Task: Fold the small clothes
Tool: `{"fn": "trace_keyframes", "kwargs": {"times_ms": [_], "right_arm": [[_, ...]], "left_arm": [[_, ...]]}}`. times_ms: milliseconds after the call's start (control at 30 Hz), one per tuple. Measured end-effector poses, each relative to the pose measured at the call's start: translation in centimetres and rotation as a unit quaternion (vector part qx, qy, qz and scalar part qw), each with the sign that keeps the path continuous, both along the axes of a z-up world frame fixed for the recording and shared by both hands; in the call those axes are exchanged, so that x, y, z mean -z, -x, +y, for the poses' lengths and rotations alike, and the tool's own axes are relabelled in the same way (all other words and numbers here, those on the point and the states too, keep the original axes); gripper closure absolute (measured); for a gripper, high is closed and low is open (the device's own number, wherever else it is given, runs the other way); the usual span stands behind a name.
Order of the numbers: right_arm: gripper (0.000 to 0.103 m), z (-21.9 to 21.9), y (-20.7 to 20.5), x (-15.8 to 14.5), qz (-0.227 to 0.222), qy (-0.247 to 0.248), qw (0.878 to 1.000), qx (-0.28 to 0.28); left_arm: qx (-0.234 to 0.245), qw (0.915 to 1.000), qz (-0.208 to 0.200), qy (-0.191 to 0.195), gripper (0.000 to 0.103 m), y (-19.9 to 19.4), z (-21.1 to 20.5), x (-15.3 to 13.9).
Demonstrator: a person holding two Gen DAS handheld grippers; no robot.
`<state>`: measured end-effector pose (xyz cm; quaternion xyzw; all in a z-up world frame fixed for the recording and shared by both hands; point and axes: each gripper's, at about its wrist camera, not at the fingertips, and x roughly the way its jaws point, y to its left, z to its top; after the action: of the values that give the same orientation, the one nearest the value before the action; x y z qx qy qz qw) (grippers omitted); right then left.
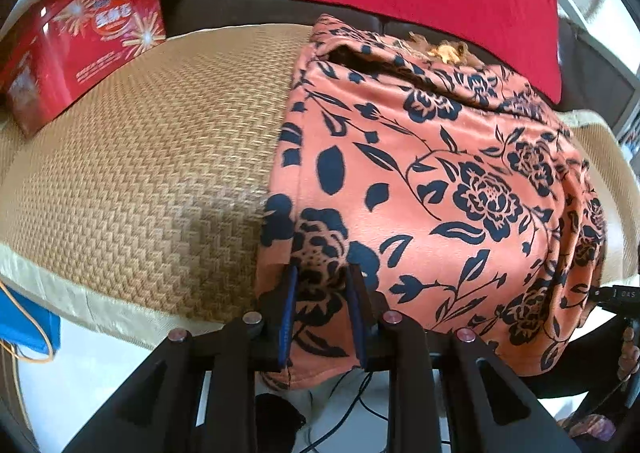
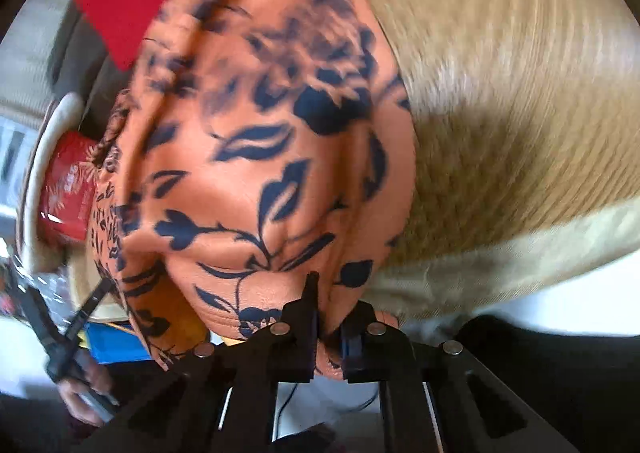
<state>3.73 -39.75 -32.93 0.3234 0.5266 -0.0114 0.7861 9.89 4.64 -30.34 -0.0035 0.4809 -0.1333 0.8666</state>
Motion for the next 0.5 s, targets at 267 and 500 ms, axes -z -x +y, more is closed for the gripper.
{"fn": "trace_keyframes", "kwargs": {"times_ms": [267,500], "right_arm": [[0.096,-5.1,3.5,-3.2,-0.02,0.044,0.995,0.087],[0.096,-4.0,3.4,-2.1,-0.014,0.023,0.998,0.05]], "left_arm": [[-0.056,0.998,0.011,0.027,0.059,0.0,3.4,-0.2],[-0.017,0.9986,0.045,0.021,0.022,0.4,1.3,0.7]]}}
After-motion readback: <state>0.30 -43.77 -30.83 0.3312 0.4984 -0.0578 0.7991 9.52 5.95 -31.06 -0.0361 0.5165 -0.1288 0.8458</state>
